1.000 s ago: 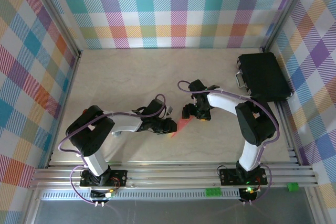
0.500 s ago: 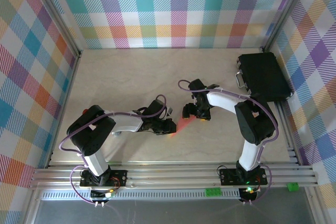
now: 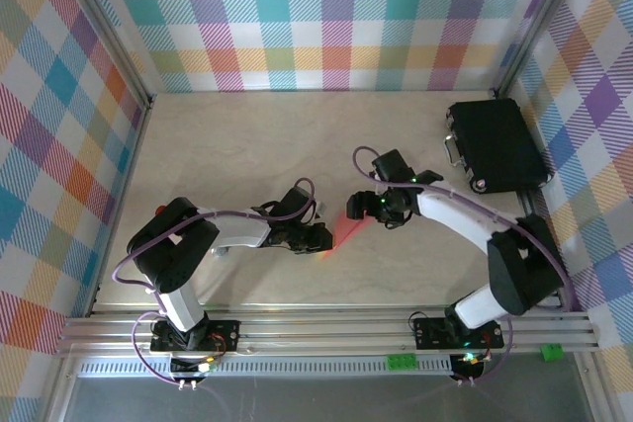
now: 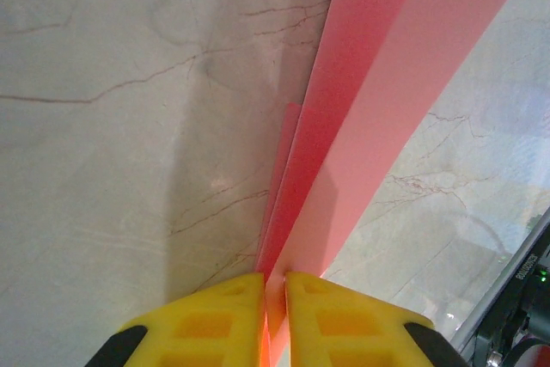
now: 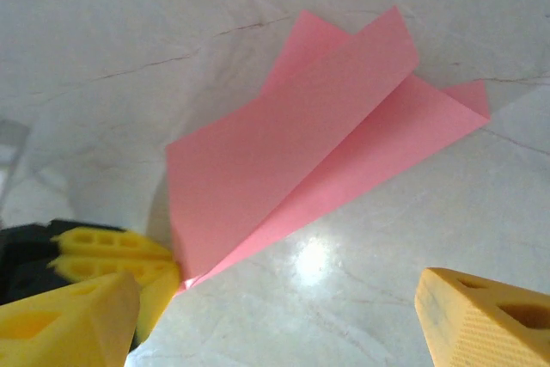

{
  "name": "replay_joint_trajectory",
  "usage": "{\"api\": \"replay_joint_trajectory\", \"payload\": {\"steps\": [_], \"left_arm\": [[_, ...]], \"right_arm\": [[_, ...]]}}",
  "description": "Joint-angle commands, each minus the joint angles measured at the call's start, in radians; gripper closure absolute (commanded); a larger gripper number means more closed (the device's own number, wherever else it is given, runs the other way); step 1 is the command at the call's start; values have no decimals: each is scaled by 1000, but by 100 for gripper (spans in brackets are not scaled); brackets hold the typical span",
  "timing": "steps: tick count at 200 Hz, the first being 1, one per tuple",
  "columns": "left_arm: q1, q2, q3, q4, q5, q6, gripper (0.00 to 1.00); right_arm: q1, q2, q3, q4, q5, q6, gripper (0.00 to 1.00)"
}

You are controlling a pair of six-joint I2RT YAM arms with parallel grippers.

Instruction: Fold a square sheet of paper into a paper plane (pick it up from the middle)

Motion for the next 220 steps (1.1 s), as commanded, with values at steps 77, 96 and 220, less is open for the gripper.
{"api": "replay_joint_trajectory", "payload": {"steps": [77,96,220], "left_arm": [[-5,35,9,-60,-54,9,85],[-5,37,10,-65,-58,9,85],[-4,40,19,-84,-58,11,85]], "right_arm": [[-5,-146,-200,267,-189,87,30],[-5,-137,-226,321,-212,117,36],[67,86,-99,327,-140,190,72]]}}
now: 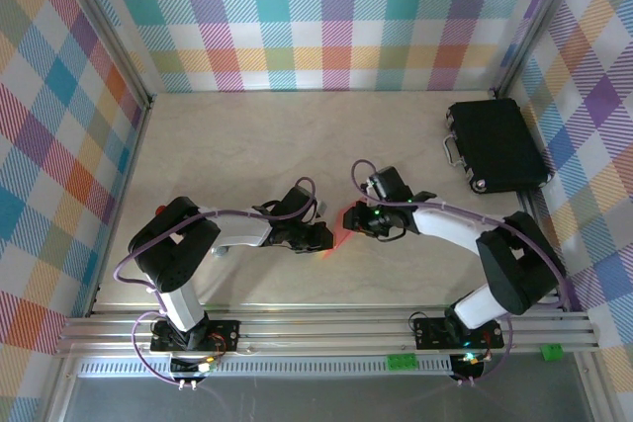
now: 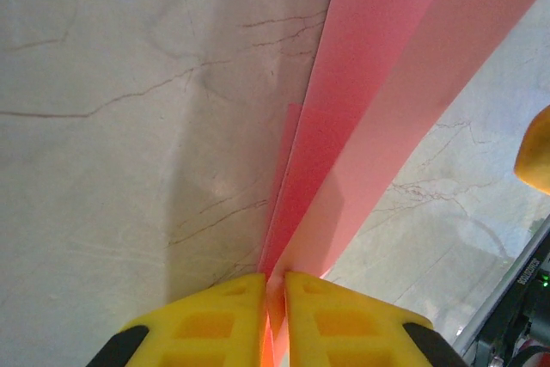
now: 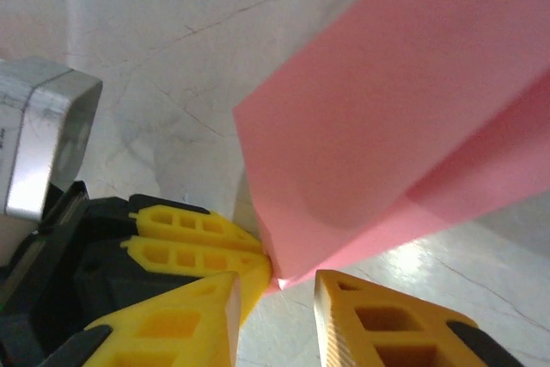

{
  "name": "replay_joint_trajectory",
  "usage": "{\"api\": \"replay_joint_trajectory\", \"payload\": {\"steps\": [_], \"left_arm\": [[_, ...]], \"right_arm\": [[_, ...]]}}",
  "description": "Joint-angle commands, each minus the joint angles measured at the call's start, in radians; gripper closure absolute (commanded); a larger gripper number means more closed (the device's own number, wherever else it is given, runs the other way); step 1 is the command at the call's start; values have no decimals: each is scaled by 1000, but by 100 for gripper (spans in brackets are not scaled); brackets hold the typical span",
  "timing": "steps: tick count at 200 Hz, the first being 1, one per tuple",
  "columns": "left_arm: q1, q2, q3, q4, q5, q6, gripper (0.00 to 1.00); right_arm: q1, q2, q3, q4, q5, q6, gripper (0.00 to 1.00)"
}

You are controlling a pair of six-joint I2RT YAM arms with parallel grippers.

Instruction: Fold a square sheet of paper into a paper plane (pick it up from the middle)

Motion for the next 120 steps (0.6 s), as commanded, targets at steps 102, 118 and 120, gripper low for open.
{"api": "replay_joint_trajectory", "payload": {"steps": [102,118,120], "left_arm": [[-3,33,3,-85,-46,11,85],[-3,32,3,-87,-44,11,85],[-3,32,3,-87,-45,11,85]], "right_arm": [[14,117,136,-97,159,26,75],[14,121,133,-96,161,23,75],[14,123,133,-97,161,23,75]]}}
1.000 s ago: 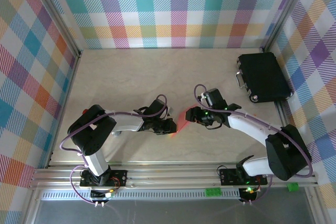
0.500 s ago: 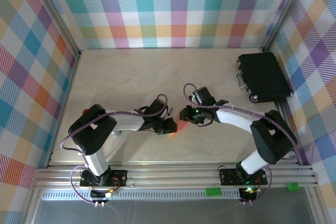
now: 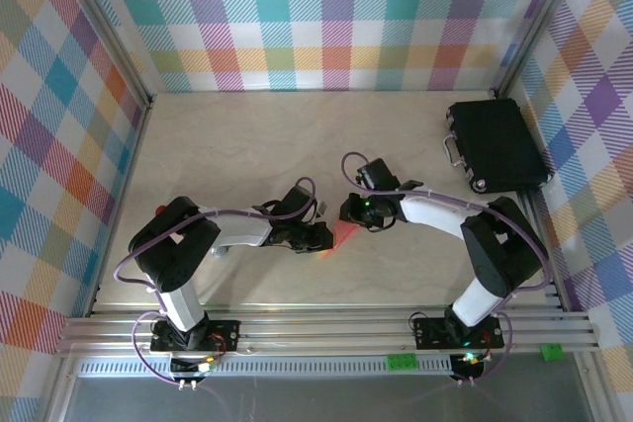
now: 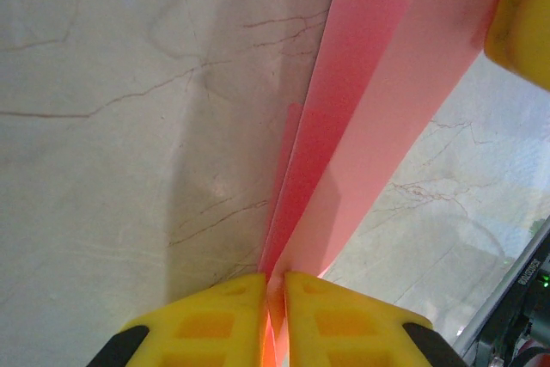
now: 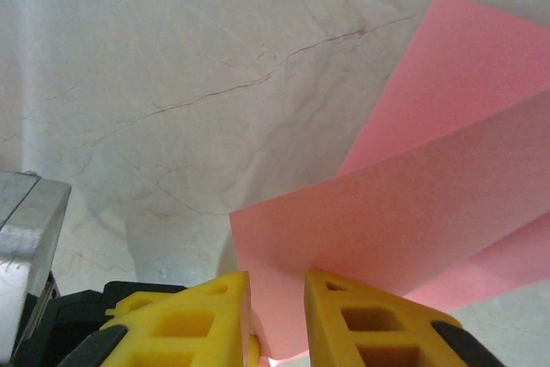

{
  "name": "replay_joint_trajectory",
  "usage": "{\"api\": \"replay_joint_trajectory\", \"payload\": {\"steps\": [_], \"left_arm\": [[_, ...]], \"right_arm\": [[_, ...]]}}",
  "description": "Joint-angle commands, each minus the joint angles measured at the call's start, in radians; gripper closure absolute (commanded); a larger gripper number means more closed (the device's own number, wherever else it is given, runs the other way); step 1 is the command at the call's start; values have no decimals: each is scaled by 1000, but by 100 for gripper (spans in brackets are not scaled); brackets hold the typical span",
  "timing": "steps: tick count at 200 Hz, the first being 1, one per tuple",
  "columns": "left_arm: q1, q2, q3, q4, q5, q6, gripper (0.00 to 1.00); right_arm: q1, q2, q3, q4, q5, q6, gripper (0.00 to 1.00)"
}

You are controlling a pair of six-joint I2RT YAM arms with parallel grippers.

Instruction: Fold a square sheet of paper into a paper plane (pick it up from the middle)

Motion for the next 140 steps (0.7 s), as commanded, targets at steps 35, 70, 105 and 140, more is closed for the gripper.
{"api": "replay_joint_trajectory", "payload": {"steps": [35,70,105,140], "left_arm": [[-3,36,-1,-83,-44,10,85],[-3,38,-2,-84,-40,11,86],[-3,44,-3,-81,-36,11,86],[-3,45,-6,-79,-33,11,86]], "right_arm": [[0,36,27,-52,44,-1,76],[-2,49,35,-79,69,8,77],[-8,55,37,-87,76,9,77],[-11,63,41,-101,81,9,78]]}}
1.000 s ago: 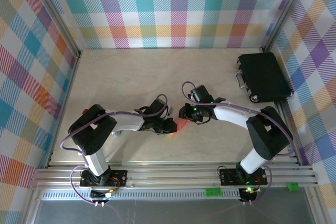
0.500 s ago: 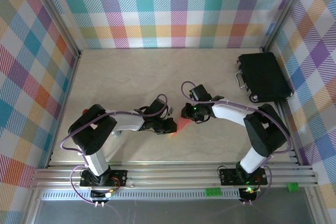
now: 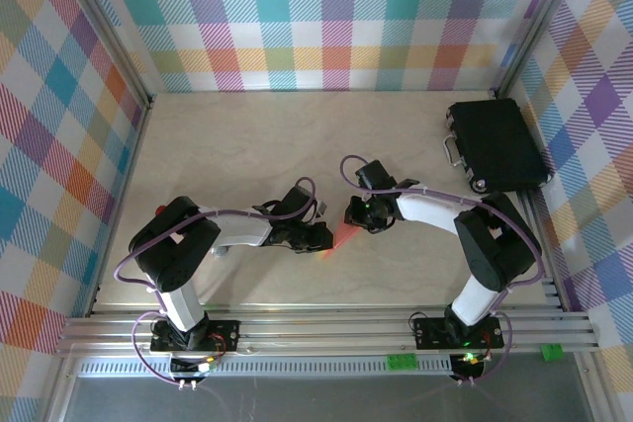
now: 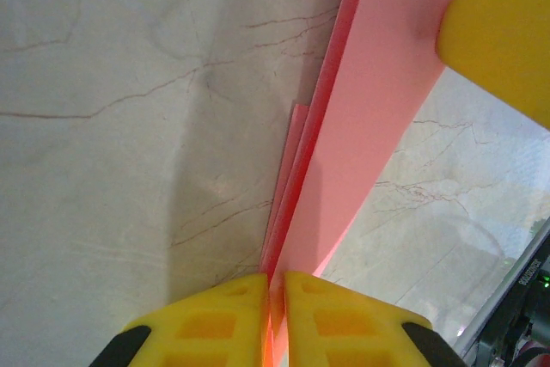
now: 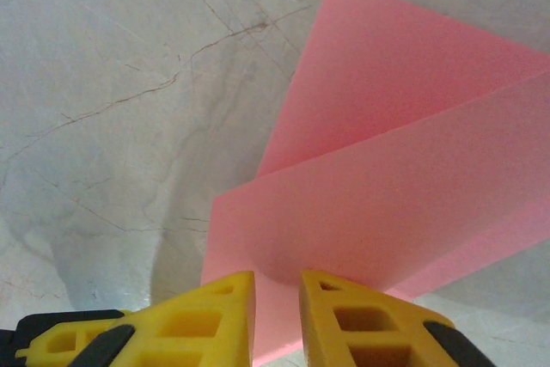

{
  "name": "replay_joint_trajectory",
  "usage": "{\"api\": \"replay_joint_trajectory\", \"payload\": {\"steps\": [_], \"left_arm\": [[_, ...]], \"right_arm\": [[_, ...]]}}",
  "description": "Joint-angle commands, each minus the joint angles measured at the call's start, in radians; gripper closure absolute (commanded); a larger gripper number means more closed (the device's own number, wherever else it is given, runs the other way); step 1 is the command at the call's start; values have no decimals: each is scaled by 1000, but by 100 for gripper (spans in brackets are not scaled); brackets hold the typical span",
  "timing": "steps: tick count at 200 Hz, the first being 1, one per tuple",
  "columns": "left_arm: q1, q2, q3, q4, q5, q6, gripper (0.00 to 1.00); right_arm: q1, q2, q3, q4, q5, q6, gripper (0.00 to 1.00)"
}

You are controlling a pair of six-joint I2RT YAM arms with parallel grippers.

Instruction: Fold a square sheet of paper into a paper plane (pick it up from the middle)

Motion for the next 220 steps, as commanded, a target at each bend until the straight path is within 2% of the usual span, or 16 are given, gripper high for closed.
{"api": "replay_joint_trajectory", "payload": {"steps": [1,178,203,220], "left_arm": [[-3,43,-6,-80,-34,11,86],[-3,43,-15,-78,-31,14,88],[0,7,0,-118,-47,31,87],[8,-54,12,-152,-79,41,83]], "right_arm": [[-6,17,24,-36,19,9,78],[-17,76,20,-54,7,0,80],[-20,94,22,-85,17,-6,80],[-24,103,17,-94,16,-15,81]]}}
